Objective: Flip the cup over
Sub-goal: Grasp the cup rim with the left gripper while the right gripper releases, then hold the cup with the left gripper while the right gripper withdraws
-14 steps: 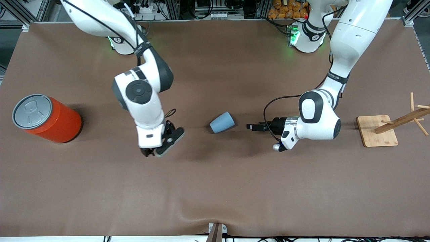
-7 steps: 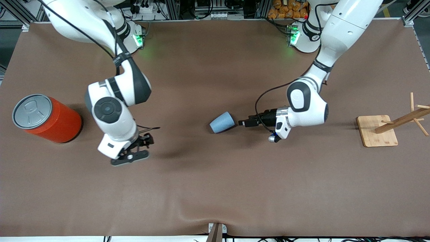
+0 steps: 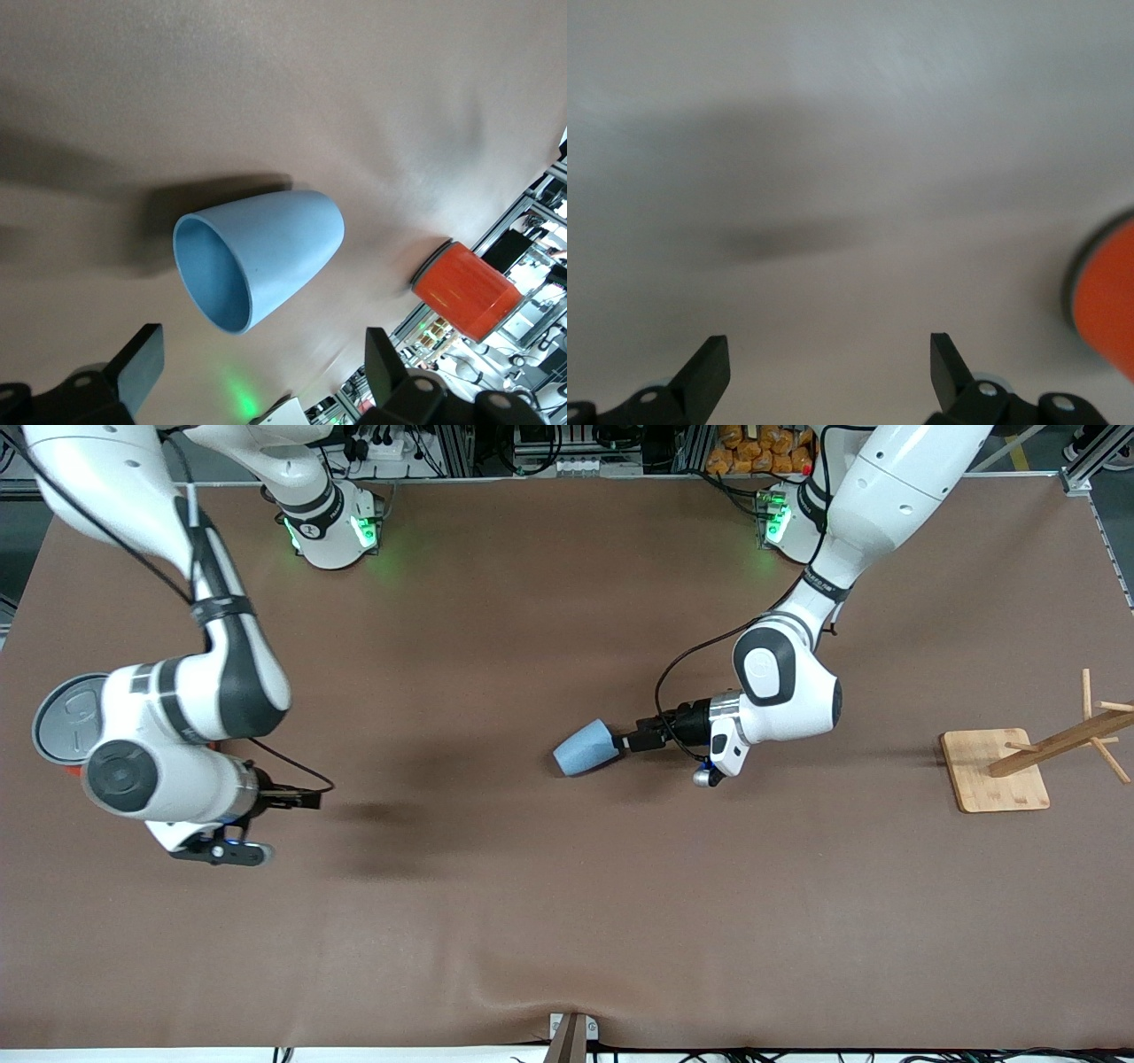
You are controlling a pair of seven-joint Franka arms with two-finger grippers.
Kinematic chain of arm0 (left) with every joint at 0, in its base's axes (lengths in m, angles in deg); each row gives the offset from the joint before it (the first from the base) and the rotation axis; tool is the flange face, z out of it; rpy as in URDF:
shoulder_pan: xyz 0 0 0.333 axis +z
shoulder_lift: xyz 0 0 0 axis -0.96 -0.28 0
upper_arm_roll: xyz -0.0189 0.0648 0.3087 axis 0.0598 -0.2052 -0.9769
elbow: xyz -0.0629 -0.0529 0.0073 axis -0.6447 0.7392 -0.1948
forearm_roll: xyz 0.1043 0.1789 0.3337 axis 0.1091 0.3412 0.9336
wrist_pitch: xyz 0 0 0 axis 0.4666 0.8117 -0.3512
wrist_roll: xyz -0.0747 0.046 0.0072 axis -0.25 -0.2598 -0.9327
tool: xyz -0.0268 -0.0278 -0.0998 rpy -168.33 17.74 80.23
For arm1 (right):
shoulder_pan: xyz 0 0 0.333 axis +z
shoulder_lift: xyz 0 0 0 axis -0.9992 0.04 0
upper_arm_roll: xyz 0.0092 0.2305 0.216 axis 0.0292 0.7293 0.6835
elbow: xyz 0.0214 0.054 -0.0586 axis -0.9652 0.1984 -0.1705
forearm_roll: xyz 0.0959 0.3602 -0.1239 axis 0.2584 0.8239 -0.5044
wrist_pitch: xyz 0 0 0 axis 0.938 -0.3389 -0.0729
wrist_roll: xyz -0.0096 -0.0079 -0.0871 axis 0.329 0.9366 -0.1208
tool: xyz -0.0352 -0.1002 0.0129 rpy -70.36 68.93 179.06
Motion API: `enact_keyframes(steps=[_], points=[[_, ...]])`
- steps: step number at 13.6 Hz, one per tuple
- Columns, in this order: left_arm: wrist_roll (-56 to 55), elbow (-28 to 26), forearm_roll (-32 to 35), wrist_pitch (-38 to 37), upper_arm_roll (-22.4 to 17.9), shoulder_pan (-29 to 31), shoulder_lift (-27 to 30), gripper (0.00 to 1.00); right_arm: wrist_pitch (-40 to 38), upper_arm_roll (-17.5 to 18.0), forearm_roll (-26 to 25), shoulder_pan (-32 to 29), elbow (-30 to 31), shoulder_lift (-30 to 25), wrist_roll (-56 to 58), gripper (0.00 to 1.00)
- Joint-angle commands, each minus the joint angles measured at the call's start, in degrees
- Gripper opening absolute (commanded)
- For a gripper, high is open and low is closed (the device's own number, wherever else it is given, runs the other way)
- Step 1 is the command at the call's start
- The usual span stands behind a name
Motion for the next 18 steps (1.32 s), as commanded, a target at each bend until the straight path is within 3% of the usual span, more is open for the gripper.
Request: enact_keyframes(steps=[1,7,15,18], points=[[1.16,-1.81,-2.67,2.45,1.22,-0.15,1.58,1.0,-3.49,1.4,2.17,-3.85,3.73,-3.24,0.49,1.0],[13.46,-0.32,-14.26,3.15,1.13,-1.29,-1.14,0.88,-2.44,2.45,2.26,-2.9,18.41,-13.01,4.02,1.0],[13.64,1.53,-14.36,4.38,1.13,-2.35,-3.86,0.68,-0.33,2.37,3.23,-2.99,30.54,-17.57,16.06,1.0],[13.64,3.2,-14.36,4.47,1.13,-2.52,-5.36,0.62,8.08,2.46,3.23,-2.63,41.25,-24.17,16.06,1.0]])
